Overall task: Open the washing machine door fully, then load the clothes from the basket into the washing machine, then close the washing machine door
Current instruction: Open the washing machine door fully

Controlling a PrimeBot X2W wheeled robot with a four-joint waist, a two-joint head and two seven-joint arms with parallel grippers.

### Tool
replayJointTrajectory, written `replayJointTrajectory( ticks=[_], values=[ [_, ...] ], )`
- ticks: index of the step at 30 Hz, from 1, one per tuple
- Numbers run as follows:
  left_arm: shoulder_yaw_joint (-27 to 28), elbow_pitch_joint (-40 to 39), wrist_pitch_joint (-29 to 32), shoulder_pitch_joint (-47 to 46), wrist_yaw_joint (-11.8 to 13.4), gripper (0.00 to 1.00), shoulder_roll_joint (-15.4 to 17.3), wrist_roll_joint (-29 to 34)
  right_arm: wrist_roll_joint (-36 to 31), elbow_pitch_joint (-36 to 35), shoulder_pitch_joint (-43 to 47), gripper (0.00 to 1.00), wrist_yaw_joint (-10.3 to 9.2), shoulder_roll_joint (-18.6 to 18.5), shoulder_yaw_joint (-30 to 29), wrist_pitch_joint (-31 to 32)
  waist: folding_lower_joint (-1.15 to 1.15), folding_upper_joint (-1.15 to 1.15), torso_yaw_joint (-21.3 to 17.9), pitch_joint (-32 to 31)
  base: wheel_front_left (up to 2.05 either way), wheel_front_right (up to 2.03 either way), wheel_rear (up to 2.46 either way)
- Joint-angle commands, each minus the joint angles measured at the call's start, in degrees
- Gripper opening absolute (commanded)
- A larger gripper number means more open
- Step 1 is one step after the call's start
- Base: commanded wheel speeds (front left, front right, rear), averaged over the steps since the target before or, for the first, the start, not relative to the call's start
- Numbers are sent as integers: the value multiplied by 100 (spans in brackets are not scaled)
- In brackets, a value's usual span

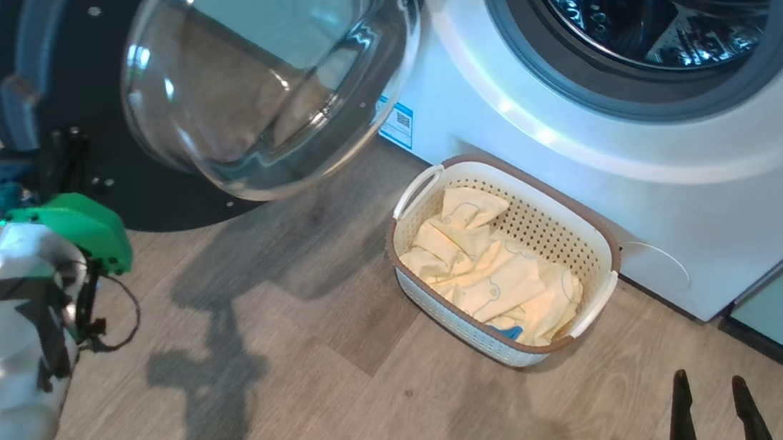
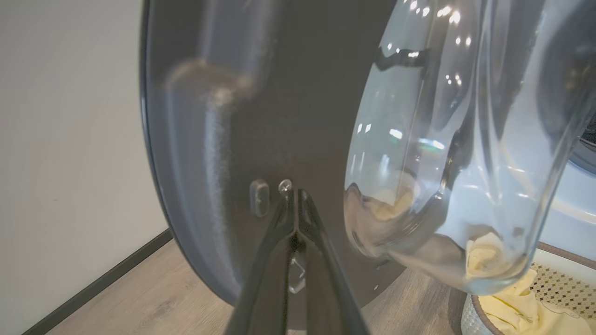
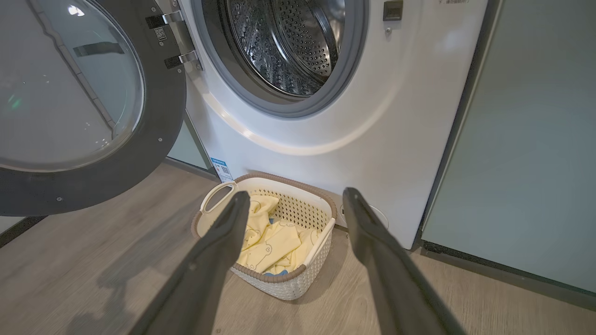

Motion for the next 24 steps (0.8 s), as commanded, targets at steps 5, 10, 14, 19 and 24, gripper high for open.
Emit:
replayJointTrajectory(
  ticks=[5, 10, 14, 19, 24],
  values=[
    [397, 218, -51, -368, 28, 0, 372, 97, -22, -141, -359, 100, -16, -122, 169, -38, 0, 0, -103, 65, 0, 0, 0],
    [548, 179, -51, -384, 24, 0, 329, 150, -32, -157, -395, 100, -16, -125, 133, -38, 0, 0, -134, 119, 0, 0, 0],
    [654, -9, -51, -274, 20, 0, 233, 215, -47, -170, -411, 100, -16, -120, 96, -38, 0, 0, -136, 141, 0, 0, 0],
    [858, -422, -51, 61, 61, 0, 44, 252, -34, -208, -440, 100, -16, -99, 79, -38, 0, 0, -165, 148, 0, 0, 0],
    [1168, -1126, -51, 603, 85, 0, -174, 251, -21, -258, -465, 100, -16, -76, 89, -38, 0, 0, -280, 134, 0, 0, 0]
  ],
)
